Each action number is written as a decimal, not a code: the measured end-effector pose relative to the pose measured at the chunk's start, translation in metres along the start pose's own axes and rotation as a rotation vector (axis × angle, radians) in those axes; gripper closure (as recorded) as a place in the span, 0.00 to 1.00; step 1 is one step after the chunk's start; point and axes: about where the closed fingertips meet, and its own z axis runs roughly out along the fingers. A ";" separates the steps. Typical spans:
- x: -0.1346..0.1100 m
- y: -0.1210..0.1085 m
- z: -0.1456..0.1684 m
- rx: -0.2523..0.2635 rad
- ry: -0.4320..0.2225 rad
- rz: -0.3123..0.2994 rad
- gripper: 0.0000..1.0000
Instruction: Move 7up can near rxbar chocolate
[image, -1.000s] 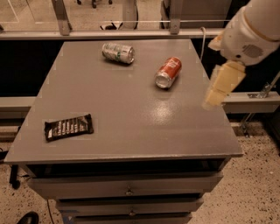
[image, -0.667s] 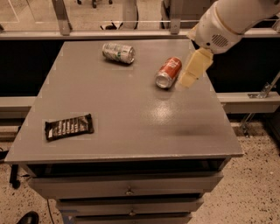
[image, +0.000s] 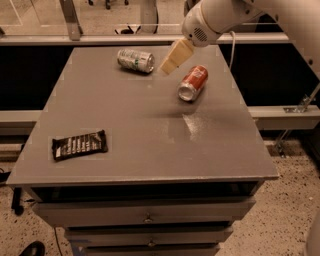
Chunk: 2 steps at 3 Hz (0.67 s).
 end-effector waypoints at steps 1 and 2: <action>-0.018 -0.019 0.049 0.007 -0.073 0.034 0.00; -0.024 -0.032 0.096 0.005 -0.100 0.071 0.00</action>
Offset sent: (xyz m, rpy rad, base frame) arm 0.1171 0.0854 -0.0701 0.1705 0.0062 -0.0548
